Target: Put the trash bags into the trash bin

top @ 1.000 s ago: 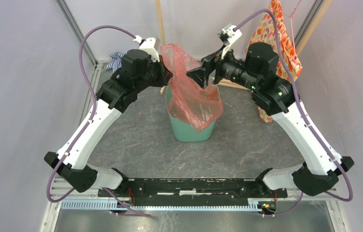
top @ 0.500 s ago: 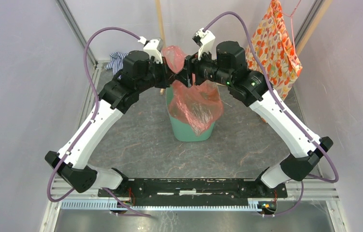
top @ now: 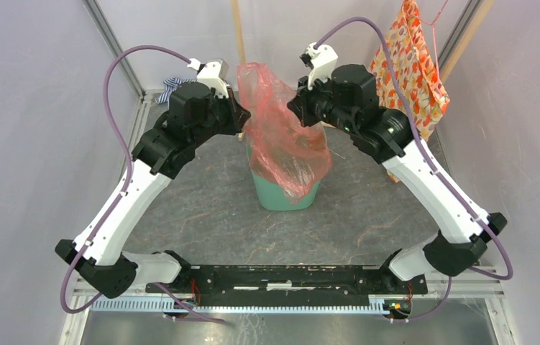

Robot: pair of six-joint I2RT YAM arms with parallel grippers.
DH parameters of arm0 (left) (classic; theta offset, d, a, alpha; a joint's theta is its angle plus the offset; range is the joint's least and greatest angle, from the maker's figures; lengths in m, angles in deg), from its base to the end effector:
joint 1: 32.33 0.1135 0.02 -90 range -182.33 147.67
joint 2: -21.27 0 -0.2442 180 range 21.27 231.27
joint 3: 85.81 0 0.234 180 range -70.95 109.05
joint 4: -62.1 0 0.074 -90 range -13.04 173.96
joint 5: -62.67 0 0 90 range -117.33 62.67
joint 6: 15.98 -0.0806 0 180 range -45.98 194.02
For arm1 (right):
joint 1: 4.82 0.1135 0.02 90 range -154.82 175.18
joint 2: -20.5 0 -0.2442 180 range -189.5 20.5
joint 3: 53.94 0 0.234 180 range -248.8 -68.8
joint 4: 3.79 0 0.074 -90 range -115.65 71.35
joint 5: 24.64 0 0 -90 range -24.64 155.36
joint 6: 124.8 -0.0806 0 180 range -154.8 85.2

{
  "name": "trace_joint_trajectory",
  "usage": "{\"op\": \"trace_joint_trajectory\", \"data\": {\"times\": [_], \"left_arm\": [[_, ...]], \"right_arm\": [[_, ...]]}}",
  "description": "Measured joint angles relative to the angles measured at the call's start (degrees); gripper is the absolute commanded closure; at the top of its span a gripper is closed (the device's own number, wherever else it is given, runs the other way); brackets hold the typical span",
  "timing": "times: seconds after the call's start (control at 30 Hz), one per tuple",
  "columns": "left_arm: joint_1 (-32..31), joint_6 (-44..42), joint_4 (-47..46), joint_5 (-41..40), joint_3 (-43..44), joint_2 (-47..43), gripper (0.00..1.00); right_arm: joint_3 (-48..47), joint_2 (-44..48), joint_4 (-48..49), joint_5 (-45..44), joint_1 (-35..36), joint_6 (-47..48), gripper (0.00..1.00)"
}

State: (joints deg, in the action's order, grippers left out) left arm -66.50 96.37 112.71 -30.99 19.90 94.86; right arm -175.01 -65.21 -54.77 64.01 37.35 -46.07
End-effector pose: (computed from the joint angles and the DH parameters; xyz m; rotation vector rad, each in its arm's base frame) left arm 0.2475 -0.1618 0.4232 0.1553 1.9334 -0.6065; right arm 0.2543 0.2278 0.4508 -0.4873 1.8264 0.6250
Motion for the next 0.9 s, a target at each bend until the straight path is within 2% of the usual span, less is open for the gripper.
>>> {"op": "trace_joint_trajectory", "data": {"times": [0.03,0.1,0.17,0.27,0.43,0.67,0.9], "left_arm": [[0.00,0.00,0.15,-0.37,-0.20,-0.50,0.98],[0.04,-0.02,0.28,-0.55,-0.46,-1.20,0.98],[0.04,-0.02,-0.04,0.39,-0.94,-1.75,0.98],[0.09,-0.02,-0.79,3.26,-1.66,-1.99,0.98],[0.09,0.00,-3.17,8.98,-3.23,-1.97,0.98],[0.07,0.04,-6.43,13.97,-6.47,-1.97,0.98],[-0.09,0.04,-9.09,16.37,-6.64,-1.95,0.98]], "right_arm": [[0.72,1.25,-0.24,-0.79,-0.02,0.24,0.78],[1.42,3.21,-0.92,-0.83,0.00,0.24,0.63],[1.88,5.31,-0.87,0.26,0.00,0.46,0.52],[1.90,7.61,-0.11,3.58,0.04,0.04,0.43],[2.99,7.52,3.56,8.90,1.38,-2.45,0.39],[7.74,4.42,6.32,10.58,1.97,-6.08,0.21],[9.79,4.02,7.63,8.98,1.97,-8.04,0.21]]}}
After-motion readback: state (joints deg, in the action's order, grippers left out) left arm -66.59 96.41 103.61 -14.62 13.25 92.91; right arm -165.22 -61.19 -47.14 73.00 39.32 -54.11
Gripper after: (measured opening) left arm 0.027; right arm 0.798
